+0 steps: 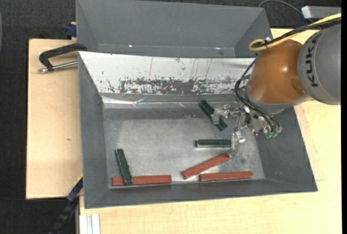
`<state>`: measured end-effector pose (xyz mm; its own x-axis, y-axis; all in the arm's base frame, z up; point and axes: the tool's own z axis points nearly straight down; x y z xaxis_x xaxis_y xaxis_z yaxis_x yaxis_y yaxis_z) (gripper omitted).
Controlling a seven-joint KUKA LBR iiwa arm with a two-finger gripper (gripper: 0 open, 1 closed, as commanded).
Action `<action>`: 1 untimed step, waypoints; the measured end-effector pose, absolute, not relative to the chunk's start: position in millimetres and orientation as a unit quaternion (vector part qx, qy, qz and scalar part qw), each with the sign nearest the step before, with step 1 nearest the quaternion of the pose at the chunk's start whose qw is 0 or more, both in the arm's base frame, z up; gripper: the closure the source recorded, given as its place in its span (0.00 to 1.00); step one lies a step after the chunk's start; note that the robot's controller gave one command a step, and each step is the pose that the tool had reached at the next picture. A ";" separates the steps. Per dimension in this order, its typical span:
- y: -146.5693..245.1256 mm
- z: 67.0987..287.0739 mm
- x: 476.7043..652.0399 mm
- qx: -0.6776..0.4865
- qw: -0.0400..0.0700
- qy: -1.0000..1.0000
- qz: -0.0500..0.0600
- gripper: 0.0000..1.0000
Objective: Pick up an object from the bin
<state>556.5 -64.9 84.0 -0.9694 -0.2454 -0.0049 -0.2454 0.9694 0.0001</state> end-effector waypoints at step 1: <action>-34.8 84.7 552.9 -0.158 0.001 0.987 0.000 0.00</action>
Offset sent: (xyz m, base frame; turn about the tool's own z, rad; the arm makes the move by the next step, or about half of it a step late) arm 0.0082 -0.0022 -0.0140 -0.4283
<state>552.9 -34.8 84.7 -0.9498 -0.3128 -0.0018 -0.3128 0.9498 -0.0012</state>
